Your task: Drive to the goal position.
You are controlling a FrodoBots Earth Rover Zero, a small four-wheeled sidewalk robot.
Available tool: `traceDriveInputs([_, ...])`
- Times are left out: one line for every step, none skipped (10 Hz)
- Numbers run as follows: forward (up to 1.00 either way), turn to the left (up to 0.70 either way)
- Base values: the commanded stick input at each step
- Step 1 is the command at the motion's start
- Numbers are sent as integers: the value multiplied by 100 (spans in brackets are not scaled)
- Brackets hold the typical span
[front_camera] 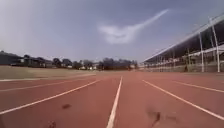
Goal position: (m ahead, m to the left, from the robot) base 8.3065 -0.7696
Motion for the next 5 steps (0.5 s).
traceDriveInputs([70,-35])
traceDriveInputs([70,-35])
traceDriveInputs([70,-35])
traceDriveInputs([70,0])
traceDriveInputs([70,0])
